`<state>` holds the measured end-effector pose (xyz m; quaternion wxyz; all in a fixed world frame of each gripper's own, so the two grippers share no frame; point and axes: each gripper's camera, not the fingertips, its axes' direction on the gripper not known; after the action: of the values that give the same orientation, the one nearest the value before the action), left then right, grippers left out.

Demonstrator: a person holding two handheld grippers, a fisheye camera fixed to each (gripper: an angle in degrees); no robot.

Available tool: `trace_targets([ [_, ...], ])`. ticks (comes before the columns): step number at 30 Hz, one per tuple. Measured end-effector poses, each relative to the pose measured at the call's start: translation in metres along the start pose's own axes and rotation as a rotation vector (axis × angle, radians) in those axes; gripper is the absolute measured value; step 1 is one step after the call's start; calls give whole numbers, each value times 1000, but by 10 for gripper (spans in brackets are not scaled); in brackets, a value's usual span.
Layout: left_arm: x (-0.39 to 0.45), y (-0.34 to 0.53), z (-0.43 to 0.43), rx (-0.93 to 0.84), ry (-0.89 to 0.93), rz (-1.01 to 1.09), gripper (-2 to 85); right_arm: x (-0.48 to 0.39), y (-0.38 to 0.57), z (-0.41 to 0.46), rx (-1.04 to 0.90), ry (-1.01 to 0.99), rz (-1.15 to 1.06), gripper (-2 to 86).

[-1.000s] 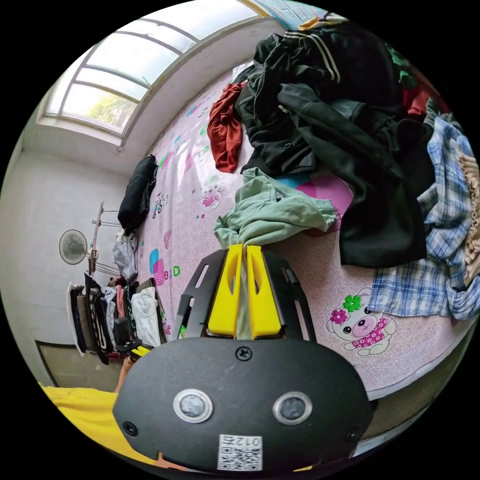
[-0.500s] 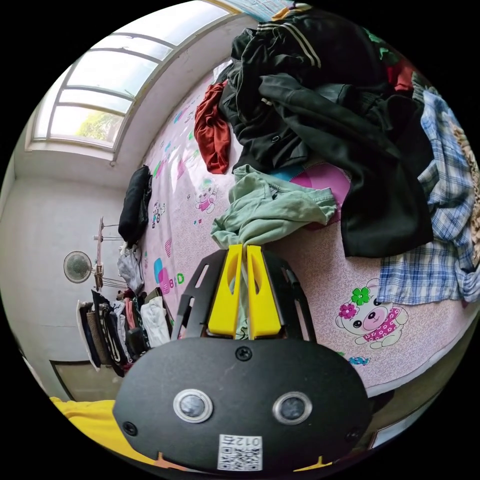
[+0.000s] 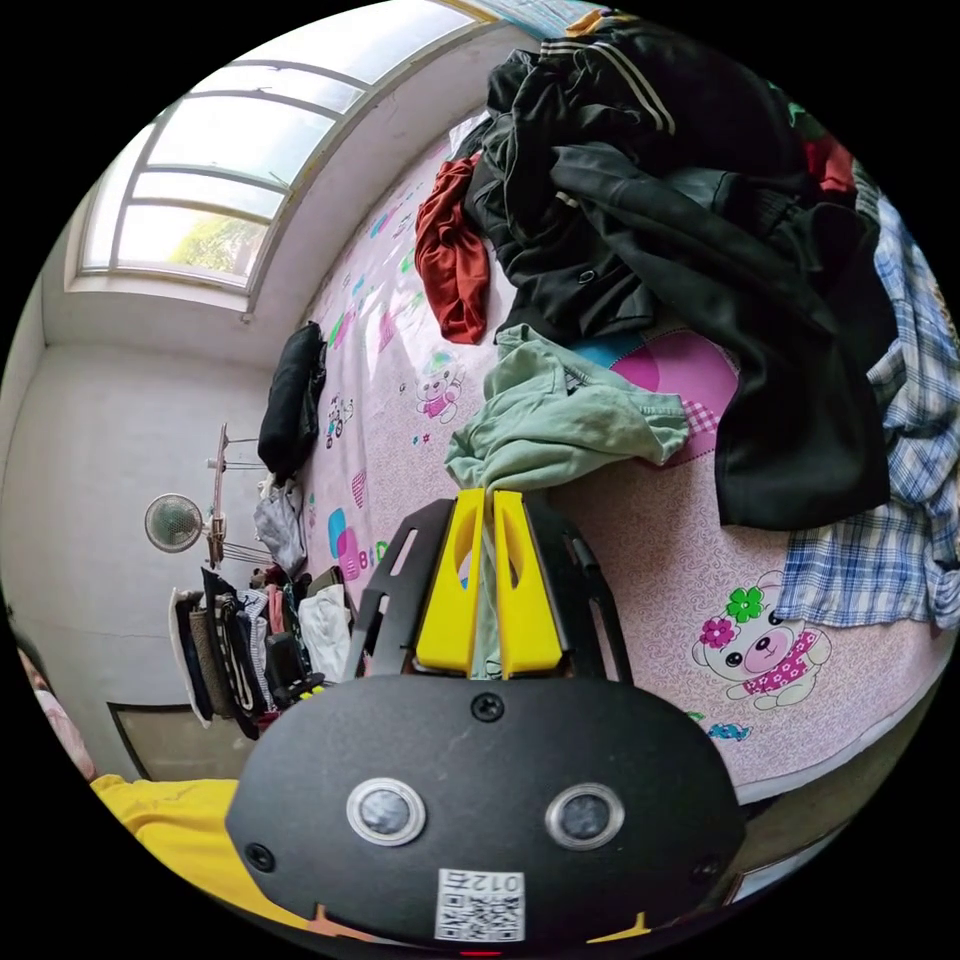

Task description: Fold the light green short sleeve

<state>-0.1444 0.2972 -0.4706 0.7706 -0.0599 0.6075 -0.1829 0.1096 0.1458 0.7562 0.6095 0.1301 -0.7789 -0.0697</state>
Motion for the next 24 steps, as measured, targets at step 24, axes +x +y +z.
trace_targets([
  [24, 154, -119, 202, -474, -309, 214, 87, -86, -39, -22, -424, -84, -432, 20],
])
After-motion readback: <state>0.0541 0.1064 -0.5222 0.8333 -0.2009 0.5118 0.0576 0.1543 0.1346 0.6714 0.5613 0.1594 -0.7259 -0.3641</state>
